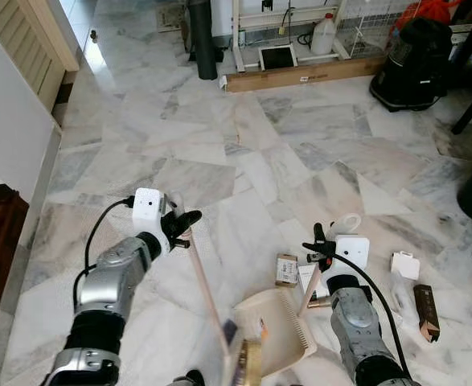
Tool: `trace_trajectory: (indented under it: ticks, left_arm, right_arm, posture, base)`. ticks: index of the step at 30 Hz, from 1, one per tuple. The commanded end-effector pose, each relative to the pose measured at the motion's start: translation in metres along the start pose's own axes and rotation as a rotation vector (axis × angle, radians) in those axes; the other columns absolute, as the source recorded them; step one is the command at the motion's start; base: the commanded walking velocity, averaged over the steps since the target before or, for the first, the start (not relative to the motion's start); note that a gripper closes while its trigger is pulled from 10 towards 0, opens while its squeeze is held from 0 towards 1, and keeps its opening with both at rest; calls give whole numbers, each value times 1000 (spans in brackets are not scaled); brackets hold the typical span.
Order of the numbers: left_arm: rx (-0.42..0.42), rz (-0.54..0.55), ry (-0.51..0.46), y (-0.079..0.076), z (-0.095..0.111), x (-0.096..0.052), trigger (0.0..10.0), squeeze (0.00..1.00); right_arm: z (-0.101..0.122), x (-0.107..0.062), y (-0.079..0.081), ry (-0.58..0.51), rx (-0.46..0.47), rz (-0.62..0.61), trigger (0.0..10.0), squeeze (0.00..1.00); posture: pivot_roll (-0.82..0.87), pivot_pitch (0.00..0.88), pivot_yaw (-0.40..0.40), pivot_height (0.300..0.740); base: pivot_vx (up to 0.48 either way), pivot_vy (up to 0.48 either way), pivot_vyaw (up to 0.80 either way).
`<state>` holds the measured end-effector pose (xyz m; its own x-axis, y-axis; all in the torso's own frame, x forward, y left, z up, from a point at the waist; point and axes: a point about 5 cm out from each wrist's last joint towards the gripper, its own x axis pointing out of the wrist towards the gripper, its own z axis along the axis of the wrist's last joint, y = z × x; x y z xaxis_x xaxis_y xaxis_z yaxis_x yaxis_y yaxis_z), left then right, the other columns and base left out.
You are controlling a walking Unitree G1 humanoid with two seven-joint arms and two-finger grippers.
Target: Sweep floor
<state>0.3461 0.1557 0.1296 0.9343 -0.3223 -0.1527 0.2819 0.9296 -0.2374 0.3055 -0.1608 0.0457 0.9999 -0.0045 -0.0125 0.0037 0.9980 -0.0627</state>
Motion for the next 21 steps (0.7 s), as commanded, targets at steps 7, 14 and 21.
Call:
trace_trajectory:
  ticks: [7,14,21]
  left_arm:
    - [-90,43,-109,-1,12,3,10000,0]
    - [-101,77,-206,0,24,-2,10000,0]
    - [-81,129,-316,7,36,-16,10000,0]
  right_arm:
    - [-23,-13,8,125,60,12,10000,0]
    - [-23,-12,7,127,64,14,10000,0]
    - [-23,-11,8,131,69,15,10000,0]
  posture:
    - [1,183,62,740]
    - [6,177,61,740]
    - [9,170,60,740]
  base:
    - [0,0,0]
    - [0,0,0]
    - [0,0,0]
